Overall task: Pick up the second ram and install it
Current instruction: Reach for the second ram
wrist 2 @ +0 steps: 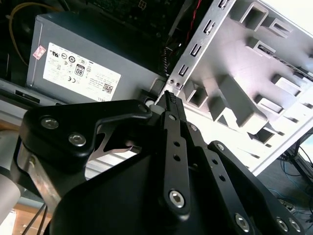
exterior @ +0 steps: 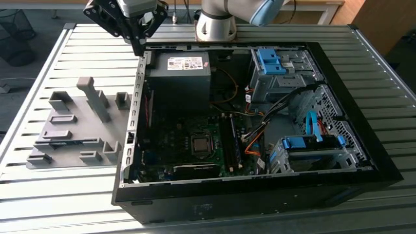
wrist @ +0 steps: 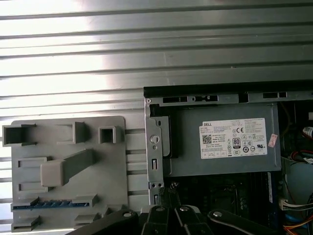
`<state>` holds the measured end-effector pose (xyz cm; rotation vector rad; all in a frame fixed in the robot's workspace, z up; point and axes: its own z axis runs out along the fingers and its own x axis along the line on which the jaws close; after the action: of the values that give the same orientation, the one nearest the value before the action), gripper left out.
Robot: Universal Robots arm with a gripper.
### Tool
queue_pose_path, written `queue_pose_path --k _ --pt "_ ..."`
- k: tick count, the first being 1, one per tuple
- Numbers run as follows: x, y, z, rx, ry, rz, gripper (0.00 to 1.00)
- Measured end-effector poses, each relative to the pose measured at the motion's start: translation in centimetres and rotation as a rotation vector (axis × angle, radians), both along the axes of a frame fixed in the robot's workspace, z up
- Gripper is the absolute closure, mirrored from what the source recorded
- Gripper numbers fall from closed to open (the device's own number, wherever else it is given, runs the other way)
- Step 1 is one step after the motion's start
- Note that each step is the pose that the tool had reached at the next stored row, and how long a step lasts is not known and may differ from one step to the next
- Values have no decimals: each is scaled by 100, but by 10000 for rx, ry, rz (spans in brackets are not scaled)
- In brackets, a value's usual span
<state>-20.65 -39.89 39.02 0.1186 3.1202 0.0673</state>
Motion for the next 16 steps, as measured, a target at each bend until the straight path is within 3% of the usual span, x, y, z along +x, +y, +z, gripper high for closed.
queue_pose_path --k 16 --pt "-73 0 -19 1 118 0 89"
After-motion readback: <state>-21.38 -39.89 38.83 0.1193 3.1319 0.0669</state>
